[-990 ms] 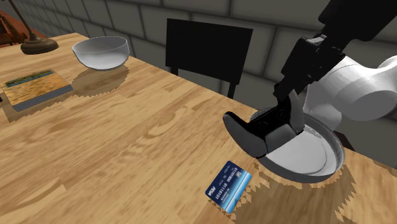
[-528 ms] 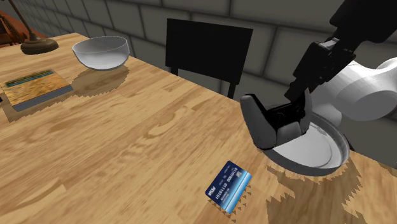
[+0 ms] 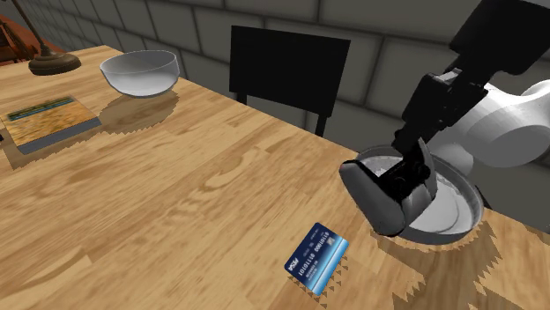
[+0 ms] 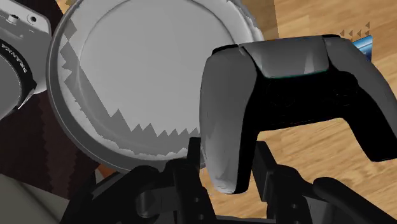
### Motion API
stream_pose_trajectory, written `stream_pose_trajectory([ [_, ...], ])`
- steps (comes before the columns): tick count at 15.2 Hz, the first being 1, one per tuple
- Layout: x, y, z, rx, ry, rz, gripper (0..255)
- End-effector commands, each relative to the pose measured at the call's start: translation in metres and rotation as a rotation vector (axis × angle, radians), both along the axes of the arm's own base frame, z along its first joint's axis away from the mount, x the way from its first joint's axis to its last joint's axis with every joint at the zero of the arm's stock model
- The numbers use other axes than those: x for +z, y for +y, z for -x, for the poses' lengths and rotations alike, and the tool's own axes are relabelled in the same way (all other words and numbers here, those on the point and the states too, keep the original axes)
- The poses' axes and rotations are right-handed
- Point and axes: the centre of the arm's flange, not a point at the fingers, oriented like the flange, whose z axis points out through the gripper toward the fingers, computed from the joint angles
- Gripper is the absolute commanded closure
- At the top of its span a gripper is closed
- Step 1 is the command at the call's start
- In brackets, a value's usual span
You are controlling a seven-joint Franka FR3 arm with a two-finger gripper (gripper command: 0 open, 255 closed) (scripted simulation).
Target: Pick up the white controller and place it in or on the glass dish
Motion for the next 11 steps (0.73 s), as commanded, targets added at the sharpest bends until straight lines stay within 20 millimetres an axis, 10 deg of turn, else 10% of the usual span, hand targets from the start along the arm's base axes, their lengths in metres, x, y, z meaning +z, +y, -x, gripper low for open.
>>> stream_pose_trajectory([
  [1,-0.055,-0.019,0.017,0.015,-0.043,0.033,255],
  [10,-0.062,-0.019,0.017,0.015,-0.043,0.033,255],
  [11,-0.067,-0.017,0.018,0.013,-0.044,0.032,0],
])
